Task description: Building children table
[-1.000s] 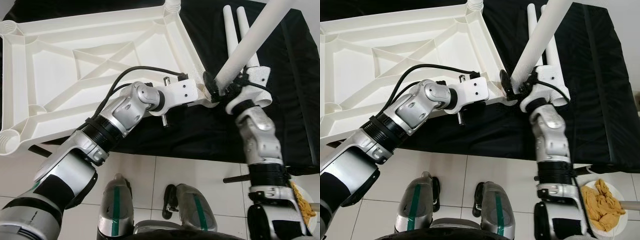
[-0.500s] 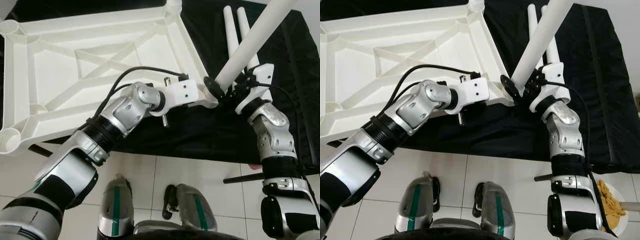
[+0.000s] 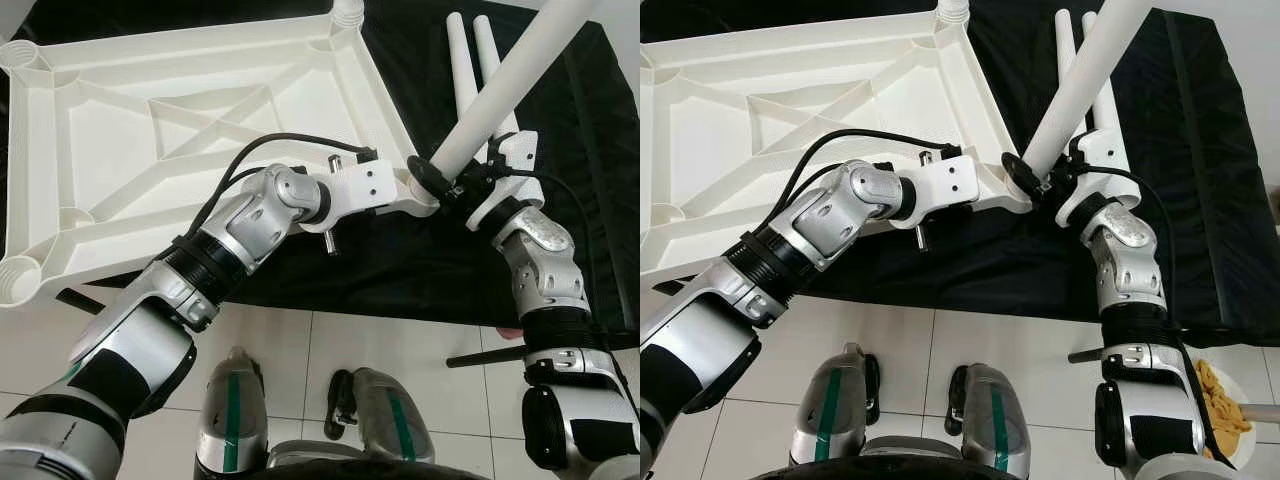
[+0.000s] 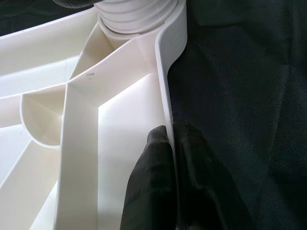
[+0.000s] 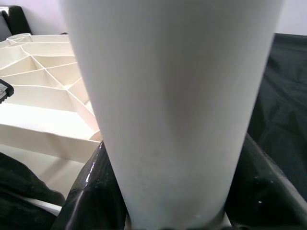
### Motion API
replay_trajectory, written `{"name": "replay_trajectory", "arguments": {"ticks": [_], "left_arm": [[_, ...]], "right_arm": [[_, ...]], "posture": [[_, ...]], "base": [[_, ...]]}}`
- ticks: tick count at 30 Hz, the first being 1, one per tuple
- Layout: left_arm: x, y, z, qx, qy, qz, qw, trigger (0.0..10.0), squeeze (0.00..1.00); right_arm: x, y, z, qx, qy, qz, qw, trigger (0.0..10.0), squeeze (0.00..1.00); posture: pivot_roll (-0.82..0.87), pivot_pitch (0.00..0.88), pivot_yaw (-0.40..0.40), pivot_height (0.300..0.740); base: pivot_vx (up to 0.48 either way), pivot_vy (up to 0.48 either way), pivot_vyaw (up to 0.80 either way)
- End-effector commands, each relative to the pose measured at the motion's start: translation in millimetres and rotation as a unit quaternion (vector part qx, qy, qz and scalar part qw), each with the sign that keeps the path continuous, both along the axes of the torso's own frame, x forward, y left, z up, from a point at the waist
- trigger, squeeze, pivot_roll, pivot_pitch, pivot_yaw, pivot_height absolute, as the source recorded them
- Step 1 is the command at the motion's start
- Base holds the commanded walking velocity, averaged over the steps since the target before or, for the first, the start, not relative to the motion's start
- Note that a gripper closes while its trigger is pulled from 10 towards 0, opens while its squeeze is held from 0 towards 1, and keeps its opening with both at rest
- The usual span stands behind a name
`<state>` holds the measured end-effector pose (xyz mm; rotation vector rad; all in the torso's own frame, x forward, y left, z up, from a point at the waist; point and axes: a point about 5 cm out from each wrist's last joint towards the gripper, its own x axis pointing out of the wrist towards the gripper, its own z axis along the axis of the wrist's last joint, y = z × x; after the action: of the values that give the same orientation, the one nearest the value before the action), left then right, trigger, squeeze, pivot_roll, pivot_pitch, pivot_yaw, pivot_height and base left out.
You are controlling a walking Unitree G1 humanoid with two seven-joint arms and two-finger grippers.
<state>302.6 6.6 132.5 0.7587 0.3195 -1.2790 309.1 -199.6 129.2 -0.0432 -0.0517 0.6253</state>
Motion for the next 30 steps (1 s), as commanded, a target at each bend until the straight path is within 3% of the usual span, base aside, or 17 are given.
{"name": "replay_trajectory", "arguments": {"ticks": [1, 2, 3, 16, 22, 28, 30], "left_arm": [[-11.8, 2.5, -19.8, 0.055, 0.060, -0.052, 0.995, 10.0, 0.00], [-12.0, 2.6, -19.9, 0.055, 0.060, -0.053, 0.995, 10.0, 0.00], [-12.0, 2.6, -19.9, 0.055, 0.060, -0.053, 0.995, 10.0, 0.00], [-12.8, 2.5, -20.4, 0.054, 0.061, -0.051, 0.995, 10.0, 0.00], [-14.2, 2.2, -21.5, 0.054, 0.062, -0.052, 0.995, 10.0, 0.00], [-14.8, 2.0, -22.0, 0.054, 0.062, -0.053, 0.995, 10.0, 0.00], [-15.0, 1.8, -22.3, 0.055, 0.062, -0.055, 0.995, 10.0, 0.00]], "right_arm": [[-2.2, -2.6, -6.2, 0.003, 0.017, 0.009, 1.000, 0.0, 0.00], [-2.1, -3.1, -6.4, 0.002, 0.016, 0.006, 1.000, 0.0, 0.00], [-1.3, -2.7, -5.7, 0.006, 0.016, 0.000, 1.000, 10.0, 0.00], [-0.1, 8.8, 0.6, 0.036, 0.008, -0.049, 0.998, 10.0, 0.00], [3.0, 23.6, 14.2, 0.065, -0.015, -0.156, 0.985, 10.0, 0.00], [1.6, 32.6, 18.8, 0.080, -0.022, -0.190, 0.978, 10.0, 0.00], [1.0, 37.8, 19.2, 0.078, -0.018, -0.253, 0.964, 10.0, 0.00]], "posture": [[0.03, 0.026, -0.031, 0.740], [0.03, 0.026, -0.031, 0.740], [0.03, 0.027, -0.033, 0.740], [0.03, 0.034, -0.043, 0.740], [0.03, 0.031, -0.048, 0.740], [0.03, 0.027, -0.050, 0.740], [0.03, 0.024, -0.052, 0.740]], "base": [[0.000, 0.000, 0.00], [0.000, 0.000, 0.00], [0.000, 0.000, 0.00], [0.000, 0.000, 0.00], [0.000, 0.000, 0.00], [0.000, 0.000, 0.00], [0.000, 0.000, 0.00]]}}
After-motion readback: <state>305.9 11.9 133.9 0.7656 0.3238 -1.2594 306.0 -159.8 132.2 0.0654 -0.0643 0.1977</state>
